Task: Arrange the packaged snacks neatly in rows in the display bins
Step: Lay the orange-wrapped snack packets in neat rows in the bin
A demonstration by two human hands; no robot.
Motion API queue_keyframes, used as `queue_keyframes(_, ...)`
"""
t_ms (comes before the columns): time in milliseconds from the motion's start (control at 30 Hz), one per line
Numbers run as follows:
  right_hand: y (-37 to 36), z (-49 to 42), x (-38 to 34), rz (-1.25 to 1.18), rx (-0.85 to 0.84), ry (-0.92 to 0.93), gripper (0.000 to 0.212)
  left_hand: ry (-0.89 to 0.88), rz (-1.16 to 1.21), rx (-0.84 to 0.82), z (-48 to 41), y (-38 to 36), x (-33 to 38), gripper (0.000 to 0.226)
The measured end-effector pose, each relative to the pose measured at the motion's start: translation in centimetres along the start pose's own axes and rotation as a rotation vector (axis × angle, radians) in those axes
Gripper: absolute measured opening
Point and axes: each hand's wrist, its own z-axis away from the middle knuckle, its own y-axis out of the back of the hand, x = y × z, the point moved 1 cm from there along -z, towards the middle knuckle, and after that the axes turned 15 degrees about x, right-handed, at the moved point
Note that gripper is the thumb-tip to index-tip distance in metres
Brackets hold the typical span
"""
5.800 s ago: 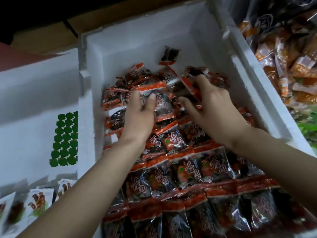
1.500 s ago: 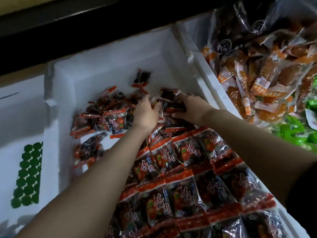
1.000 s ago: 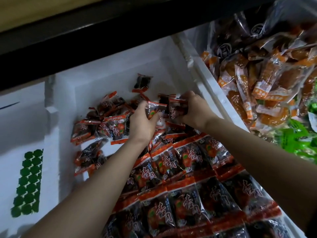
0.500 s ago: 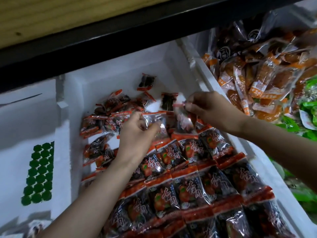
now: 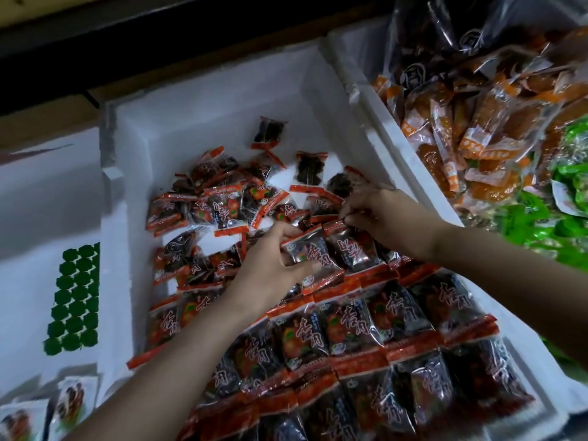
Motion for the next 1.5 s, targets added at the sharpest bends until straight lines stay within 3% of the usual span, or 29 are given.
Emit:
queue_keyframes(333, 0.9, 0.3, -0.6, -0.004, 0.008, -0.009, 0.017, -0.124, -0.068, 0.022, 0.1, -0.1, 0.6, 0.052)
queue_keyframes(533, 2.8, 1.1, -0.9, -0.078, 0.296, -0.197, 0.014, -0.14, -0.145, 0.001, -0.1, 0.2, 0.7, 0.059)
queue_keyframes(667, 2.9, 2.4, -1.7, -0.479, 0.341, -0.585, 0.016, -0.148, -0.069, -0.054, 0.1, 0.2, 1.3, 0.023)
queue_keyframes(733, 2.7, 3.2, -2.5, -0.782, 0.325, -0.75, 0.014, -0.107, 0.034, -0.05, 0.0, 0.6, 1.6, 0.028)
queue_keyframes(800, 2.3, 3.8, -3.0, -0.925, 0.344, -0.812, 0.013, -0.038, 0.196, -0.051, -0.3, 0.8, 1.7, 0.029)
queue_keyframes(967, 1.6, 4.5, -3.0, -0.805, 0.333, -0.738, 0.007, 0.07, 0.402, -0.038, -0.1, 1.2, 2.2, 0.029)
queue_keyframes(1233, 2.7, 5.3, -3.3, -0.556, -0.104, -0.488, 0.013, 0.159, 0.361, 0.018, 0.1, 2.0, 2.2, 0.013)
queue_keyframes(1367, 3.6, 4.8, -3.3, -0.402, -0.209, -0.408, 0.058, 0.125, 0.305, 0.002, 0.3, 2.1, 2.5, 0.006)
queue_keyframes(1500, 3.8, 3.9, -4.0, -0.444, -0.164, -0.349, 0.058, 0.02, 0.263, 0.04, 0.3, 1.6, 3.1, 0.007)
